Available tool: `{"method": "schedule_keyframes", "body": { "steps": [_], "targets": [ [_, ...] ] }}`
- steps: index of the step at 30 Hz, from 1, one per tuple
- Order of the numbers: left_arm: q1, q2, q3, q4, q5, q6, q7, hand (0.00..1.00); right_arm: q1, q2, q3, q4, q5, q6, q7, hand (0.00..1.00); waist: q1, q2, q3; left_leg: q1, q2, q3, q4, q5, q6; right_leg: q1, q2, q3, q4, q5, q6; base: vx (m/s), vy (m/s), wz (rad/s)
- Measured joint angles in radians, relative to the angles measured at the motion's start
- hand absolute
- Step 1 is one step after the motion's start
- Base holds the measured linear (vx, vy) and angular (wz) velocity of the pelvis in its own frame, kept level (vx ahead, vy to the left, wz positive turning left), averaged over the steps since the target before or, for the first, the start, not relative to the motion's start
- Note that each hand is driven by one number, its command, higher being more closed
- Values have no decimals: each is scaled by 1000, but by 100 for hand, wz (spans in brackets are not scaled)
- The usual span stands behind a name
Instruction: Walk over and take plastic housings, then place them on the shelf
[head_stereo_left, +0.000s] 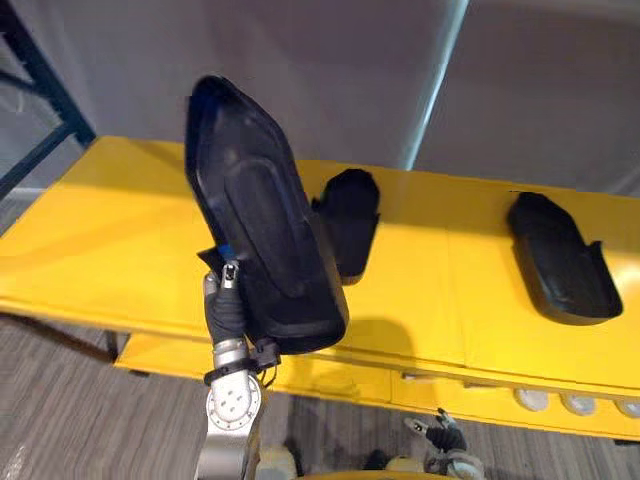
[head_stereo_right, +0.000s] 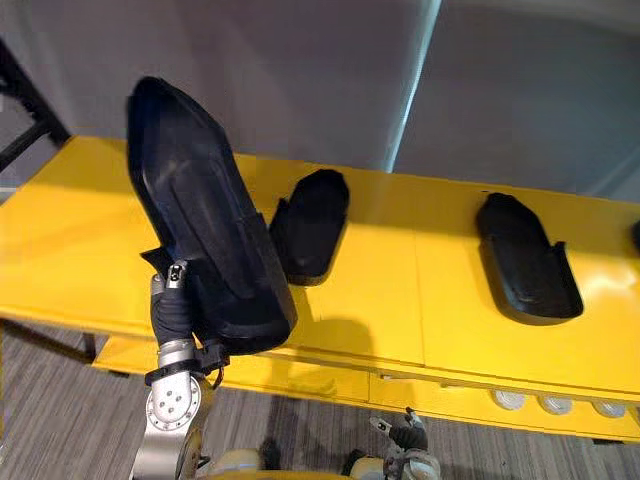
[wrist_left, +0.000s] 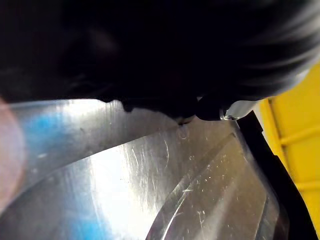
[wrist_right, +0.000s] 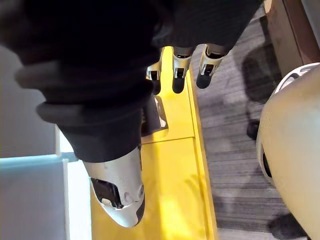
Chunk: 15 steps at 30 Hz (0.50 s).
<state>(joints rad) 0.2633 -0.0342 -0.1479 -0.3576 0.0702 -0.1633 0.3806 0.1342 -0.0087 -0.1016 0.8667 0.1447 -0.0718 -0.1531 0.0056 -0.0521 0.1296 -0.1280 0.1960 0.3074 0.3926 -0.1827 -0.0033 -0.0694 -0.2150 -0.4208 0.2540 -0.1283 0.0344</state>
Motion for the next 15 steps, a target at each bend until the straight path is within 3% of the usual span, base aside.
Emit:
{"method": "schedule_keyframes", "body": {
  "steps": [2, 3, 4, 5, 8, 10, 11, 12, 13, 14, 15],
  "targets": [
    [0, 0, -2, 16, -21, -1, -8, 100, -8, -7, 0, 30, -2, 4, 0, 0, -22, 0, 0, -6, 57, -25, 85, -18, -9, -27, -52, 27, 44, -3, 30, -101, 321, -4],
    [0, -1, -11, 33, -25, -2, -8, 100, -14, -17, 0, 30, -4, 3, 0, 0, -40, 11, -7, 10, 87, -68, 70, -13, -19, -45, -79, 46, 63, 6, 68, -111, 410, -6],
    [-3, -2, -15, 40, -29, -2, -9, 100, -16, -24, 0, 32, -9, 4, 0, 0, -49, 18, -10, 19, 84, -100, 38, -23, -62, -55, -91, 55, 65, 17, 88, -105, 515, -20],
    [-13, -3, -19, 58, -40, -2, -9, 100, -28, -32, -2, 54, -14, 4, 0, 0, -52, 30, -24, 31, 46, -126, 2, -66, -132, -76, -108, 72, 51, 52, 120, -60, 558, -8],
    [-31, 41, -14, 95, -43, -1, -7, 100, -25, 12, -18, 74, -18, 3, 4, 0, -70, -17, -33, -37, -23, -135, 61, -79, -103, -39, -130, 61, -89, 178, 125, -13, 366, 11],
    [-32, 59, -15, 96, -42, -2, -7, 100, -26, 11, -20, 94, -22, 2, 3, 0, -59, -21, -35, -61, -41, -110, 89, -99, -77, -51, -140, 65, -133, 264, 68, -99, 347, -24],
    [-37, 65, -13, 99, -40, -1, -8, 100, -34, 3, -17, 94, -31, 2, 4, 0, -40, -12, -36, -69, -41, -77, 85, -102, -69, -90, -132, 56, -143, 341, -32, -159, 326, -94],
    [-34, 76, -4, 102, -39, -3, -7, 100, -58, -16, -10, 101, -40, 7, 3, 0, -29, 11, -26, -44, -44, -4, 21, -80, -26, -128, -126, 40, -134, 377, -106, -196, 360, -113],
    [-34, 77, 3, 117, -38, -3, -7, 100, -62, -21, -4, 94, -41, 9, 5, 0, -36, 13, -20, -13, -63, 30, -18, -63, 1, -154, -121, 43, 0, 268, -49, -152, 260, -87],
    [-34, 75, 2, 124, -38, -2, -7, 100, -60, -21, -2, 90, -41, 8, 5, 0, -39, 20, -16, -3, -69, 40, -29, -59, 5, -156, -113, 48, 45, 220, -27, -97, 185, -65],
    [-30, 71, 2, 129, -36, 0, -9, 100, -62, -21, 2, 86, -41, 4, 8, 0, -43, 23, -14, 24, -78, 65, -50, -55, 12, -157, -73, 86, 124, 121, 7, -116, 165, -68]
  ]
}}
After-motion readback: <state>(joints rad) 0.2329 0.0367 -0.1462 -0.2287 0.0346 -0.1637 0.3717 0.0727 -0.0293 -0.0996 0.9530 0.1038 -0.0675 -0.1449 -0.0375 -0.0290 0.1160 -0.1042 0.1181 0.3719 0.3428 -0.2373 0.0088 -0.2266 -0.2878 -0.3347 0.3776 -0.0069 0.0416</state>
